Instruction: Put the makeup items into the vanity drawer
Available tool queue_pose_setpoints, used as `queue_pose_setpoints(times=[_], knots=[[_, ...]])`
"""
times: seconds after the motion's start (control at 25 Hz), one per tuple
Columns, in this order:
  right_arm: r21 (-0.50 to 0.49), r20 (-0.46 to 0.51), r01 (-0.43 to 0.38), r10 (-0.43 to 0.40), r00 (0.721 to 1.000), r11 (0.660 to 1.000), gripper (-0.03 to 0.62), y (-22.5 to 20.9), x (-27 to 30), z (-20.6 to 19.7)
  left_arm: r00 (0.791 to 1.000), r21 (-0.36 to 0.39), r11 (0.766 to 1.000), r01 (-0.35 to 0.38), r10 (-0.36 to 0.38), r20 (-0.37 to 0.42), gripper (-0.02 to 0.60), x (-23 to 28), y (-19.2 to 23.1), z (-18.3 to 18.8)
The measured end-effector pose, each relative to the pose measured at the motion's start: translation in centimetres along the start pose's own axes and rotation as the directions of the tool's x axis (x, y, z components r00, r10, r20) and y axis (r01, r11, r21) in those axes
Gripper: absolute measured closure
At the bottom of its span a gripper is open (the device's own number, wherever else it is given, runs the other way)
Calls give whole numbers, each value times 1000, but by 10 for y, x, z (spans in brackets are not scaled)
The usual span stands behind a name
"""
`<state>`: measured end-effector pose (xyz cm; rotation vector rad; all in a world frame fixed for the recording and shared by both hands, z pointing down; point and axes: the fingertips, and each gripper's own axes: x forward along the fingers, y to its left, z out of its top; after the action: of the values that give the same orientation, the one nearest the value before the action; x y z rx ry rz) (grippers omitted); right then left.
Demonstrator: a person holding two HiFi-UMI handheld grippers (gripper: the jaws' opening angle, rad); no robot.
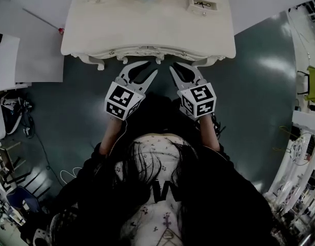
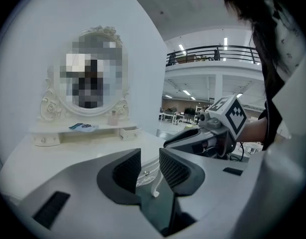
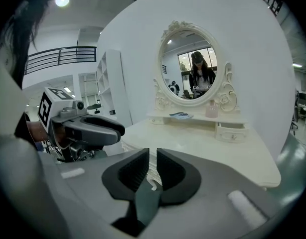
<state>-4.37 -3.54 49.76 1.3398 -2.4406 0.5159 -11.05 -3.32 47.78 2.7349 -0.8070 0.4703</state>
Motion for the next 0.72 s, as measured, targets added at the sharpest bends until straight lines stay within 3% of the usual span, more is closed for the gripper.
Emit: queue_pose_setpoints(times=[0.32, 0.72], knots=[[-26, 14, -13, 14, 1000, 1000, 539, 6, -31, -5, 997, -24, 998, -64, 65, 33, 466, -13, -17, 2], [-56, 4, -57, 58, 998, 997, 565, 21, -107, -43, 996, -30, 996, -90, 90, 6, 466, -22, -105, -17]])
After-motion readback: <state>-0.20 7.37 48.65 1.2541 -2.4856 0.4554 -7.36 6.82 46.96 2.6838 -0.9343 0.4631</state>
